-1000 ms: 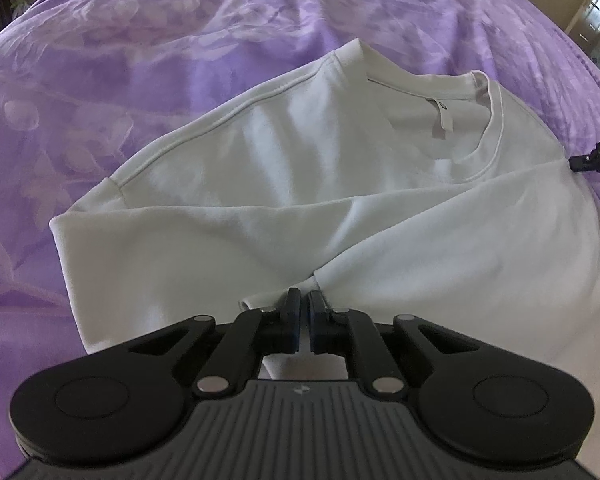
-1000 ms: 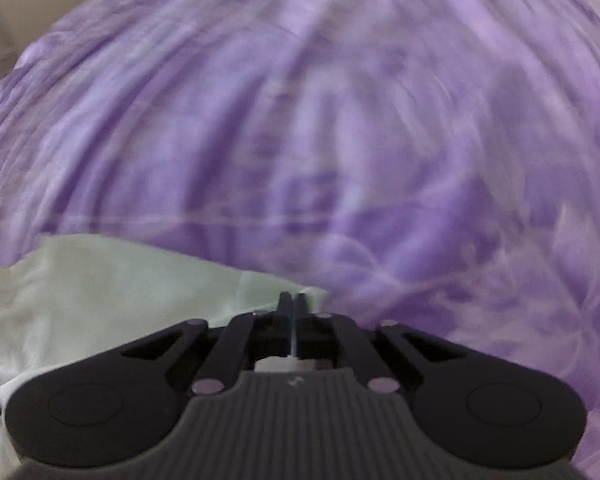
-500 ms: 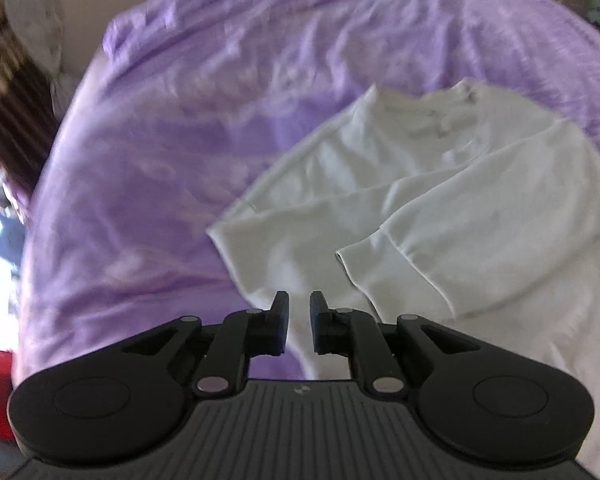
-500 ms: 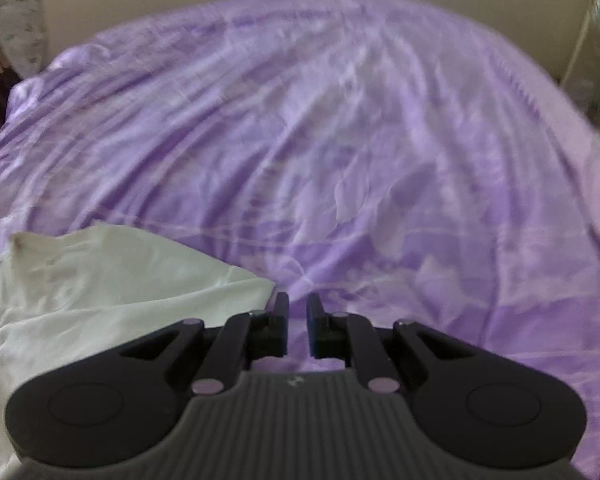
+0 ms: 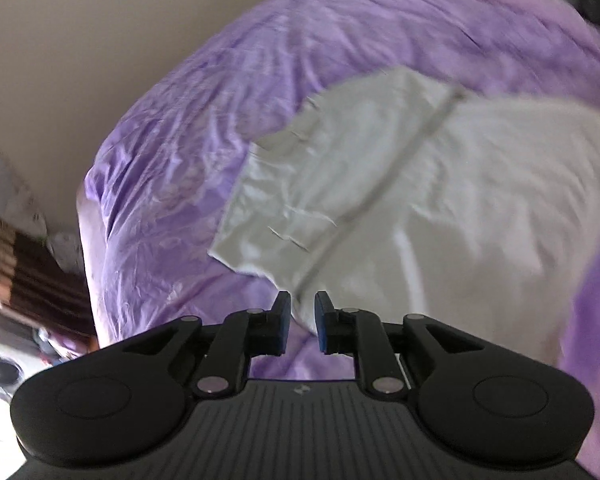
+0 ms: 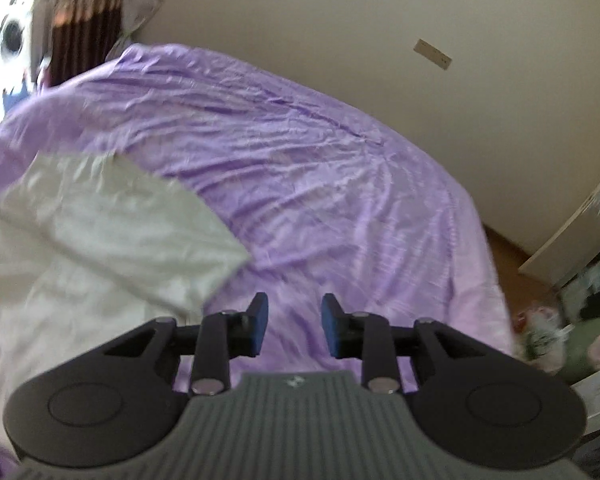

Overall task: Fold small clothes
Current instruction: 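Grasp the sweatshirt hem with the left gripper and lift it toward the collar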

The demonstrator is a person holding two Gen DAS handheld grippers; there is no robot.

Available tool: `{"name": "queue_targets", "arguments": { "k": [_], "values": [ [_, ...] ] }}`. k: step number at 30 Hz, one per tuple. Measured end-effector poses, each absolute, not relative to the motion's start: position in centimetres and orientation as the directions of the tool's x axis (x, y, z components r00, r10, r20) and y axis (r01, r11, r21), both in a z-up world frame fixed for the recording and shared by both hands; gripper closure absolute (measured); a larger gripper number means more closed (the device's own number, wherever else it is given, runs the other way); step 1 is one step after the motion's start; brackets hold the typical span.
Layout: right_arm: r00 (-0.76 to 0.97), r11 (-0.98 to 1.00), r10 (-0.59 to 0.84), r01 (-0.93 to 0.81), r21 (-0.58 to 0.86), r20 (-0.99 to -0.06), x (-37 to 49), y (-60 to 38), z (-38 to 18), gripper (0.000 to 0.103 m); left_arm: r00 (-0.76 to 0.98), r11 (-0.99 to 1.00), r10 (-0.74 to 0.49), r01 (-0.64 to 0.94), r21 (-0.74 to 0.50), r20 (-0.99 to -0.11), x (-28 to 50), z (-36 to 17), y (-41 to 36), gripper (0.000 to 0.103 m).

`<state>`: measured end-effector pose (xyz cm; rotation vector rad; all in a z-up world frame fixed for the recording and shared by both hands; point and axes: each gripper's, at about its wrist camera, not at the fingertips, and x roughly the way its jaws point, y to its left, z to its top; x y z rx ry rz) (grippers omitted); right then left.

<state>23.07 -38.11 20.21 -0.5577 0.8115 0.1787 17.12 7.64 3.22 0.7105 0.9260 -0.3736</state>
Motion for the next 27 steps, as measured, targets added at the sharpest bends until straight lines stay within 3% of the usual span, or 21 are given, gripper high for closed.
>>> {"name": "queue_targets", "arguments": {
  "k": [6,8,15,19,22,25,27],
  "values": [
    [0.587,0.71,-0.195,-0.469,-0.526,-0.786,13.6,-41.8,22.6,0.071,0.482,0.555,0.038,0.719,0.419,-0.876,11.4,0.0,6.1,0.081],
    [0.557,0.716,-0.22,-0.465,-0.52,-0.801,11.4,-43.4,22.9,0.069,0.432,0.501,0.022,0.776,0.384,-0.902,9.6,-1.1,6.1,0.07],
    [0.499,0.75,-0.137,-0.512,-0.418,-0.856,7.6,-44.2,16.9,0.068,0.28,0.34,0.046,0.898,0.279,-0.959,5.9,-5.9,6.2,0.065],
    [0.45,0.721,-0.074,-0.592,-0.36,-0.89,8.4,-41.3,11.8,0.068,0.34,0.185,0.1,0.917,0.353,-0.935,4.1,-9.0,5.6,0.055],
    [0.417,0.705,-0.026,-0.637,-0.313,-0.908,10.2,-39.0,9.5,0.066,0.389,0.089,0.095,0.914,0.397,-0.916,3.0,-10.6,5.3,0.054],
    [0.395,0.708,0.01,-0.651,-0.272,-0.919,11.9,-37.7,8.2,0.052,0.424,0.022,0.051,0.905,0.425,-0.904,2.0,-11.1,4.8,0.054],
    [0.378,0.71,0.017,-0.657,-0.255,-0.926,12.5,-37.1,7.3,0.051,0.441,-0.015,0.024,0.898,0.441,-0.897,1.2,-11.5,4.3,0.059]
  ]
}}
